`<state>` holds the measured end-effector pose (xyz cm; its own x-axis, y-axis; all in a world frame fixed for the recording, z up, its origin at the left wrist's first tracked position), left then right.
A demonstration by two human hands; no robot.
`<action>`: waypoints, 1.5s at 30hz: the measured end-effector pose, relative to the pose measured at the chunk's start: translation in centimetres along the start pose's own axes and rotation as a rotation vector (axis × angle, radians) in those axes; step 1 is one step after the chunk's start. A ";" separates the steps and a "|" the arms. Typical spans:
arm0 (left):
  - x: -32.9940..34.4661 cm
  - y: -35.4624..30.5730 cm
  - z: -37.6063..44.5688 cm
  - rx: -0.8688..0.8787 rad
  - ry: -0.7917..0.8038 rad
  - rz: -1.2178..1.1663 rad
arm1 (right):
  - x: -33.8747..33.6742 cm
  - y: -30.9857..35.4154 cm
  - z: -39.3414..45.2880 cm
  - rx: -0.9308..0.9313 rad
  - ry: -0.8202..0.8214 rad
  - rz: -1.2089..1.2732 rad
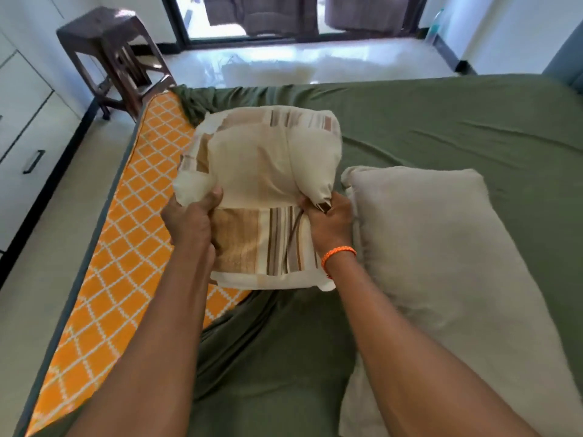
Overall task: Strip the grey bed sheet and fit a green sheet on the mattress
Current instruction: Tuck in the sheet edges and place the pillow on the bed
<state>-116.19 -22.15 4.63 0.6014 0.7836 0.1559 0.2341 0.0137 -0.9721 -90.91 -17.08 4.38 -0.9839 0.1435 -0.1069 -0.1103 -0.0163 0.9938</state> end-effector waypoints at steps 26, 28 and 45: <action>-9.9 19.5 -8.7 -0.090 0.267 1.353 | 2.7 -12.7 -15.2 0.037 0.370 -0.573; -11.8 20.8 -7.2 -0.137 0.424 1.405 | 6.0 -15.6 -14.8 0.227 0.327 -0.538; -28.5 16.3 5.7 -0.388 0.389 0.909 | 33.2 -14.2 -20.8 0.431 0.271 -0.869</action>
<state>-133.85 -40.71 -16.65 0.8598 0.1460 -0.4894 -0.2399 -0.7305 -0.6394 -124.90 -32.65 -13.91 -0.5908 -0.2957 -0.7507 -0.7977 0.3536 0.4885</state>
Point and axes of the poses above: each hand's wrist, its own z-axis towards the middle knuckle, its own x-axis out of the palm, y = z × x, the point moved 5 cm from there along z, towards the middle knuckle, and after that the axes turned 1 degree about -z, right-handed, at the moved point
